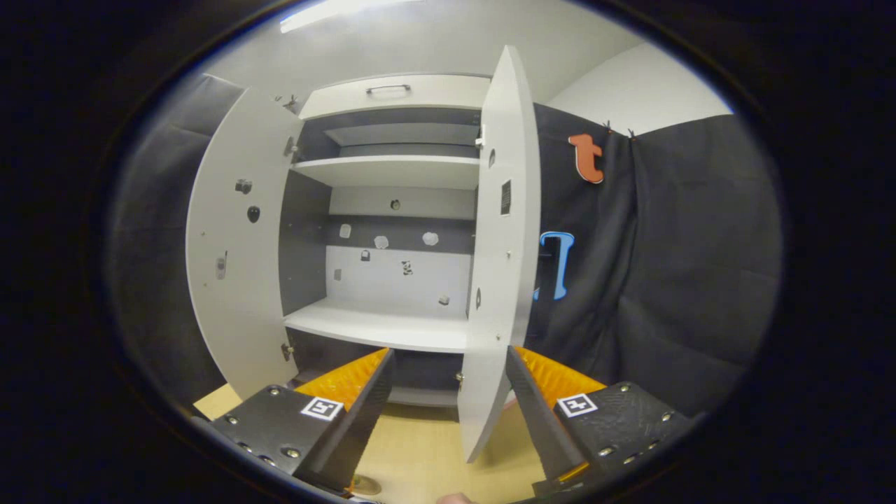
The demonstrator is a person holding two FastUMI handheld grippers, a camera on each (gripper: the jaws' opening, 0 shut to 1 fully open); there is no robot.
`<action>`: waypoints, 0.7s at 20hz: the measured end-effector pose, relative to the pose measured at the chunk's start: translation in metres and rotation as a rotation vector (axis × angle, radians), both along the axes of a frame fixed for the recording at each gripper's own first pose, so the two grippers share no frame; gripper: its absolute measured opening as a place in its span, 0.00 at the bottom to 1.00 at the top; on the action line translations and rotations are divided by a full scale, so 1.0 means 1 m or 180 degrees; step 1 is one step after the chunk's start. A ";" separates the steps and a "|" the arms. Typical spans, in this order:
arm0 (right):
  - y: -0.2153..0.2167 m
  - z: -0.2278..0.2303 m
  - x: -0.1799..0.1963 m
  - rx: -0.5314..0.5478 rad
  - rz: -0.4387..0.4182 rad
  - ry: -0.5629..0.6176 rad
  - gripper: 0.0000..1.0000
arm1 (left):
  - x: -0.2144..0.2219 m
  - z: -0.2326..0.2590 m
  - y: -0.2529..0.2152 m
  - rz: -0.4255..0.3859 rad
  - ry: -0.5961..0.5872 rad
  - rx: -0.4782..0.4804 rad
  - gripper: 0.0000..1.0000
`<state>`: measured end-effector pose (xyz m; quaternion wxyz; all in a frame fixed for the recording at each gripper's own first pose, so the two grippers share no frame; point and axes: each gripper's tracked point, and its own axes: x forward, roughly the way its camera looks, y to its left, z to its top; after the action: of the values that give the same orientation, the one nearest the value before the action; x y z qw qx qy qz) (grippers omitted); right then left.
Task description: Grasp the bottle in the cabinet with the left hand and place it on the coaster, then close the right door with the right hand and the left door with the left hand.
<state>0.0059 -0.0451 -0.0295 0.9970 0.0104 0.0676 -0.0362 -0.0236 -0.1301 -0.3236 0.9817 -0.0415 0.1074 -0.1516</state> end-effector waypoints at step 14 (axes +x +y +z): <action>0.031 -0.028 0.003 0.0064 0.0094 0.0156 0.95 | -0.003 -0.034 -0.013 -0.0292 -0.0086 0.0171 0.84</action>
<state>0.0089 -0.0138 -0.0573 0.9953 0.0184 0.0925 -0.0209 -0.0268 -0.1428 -0.3574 0.9758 -0.0081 0.0999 -0.1941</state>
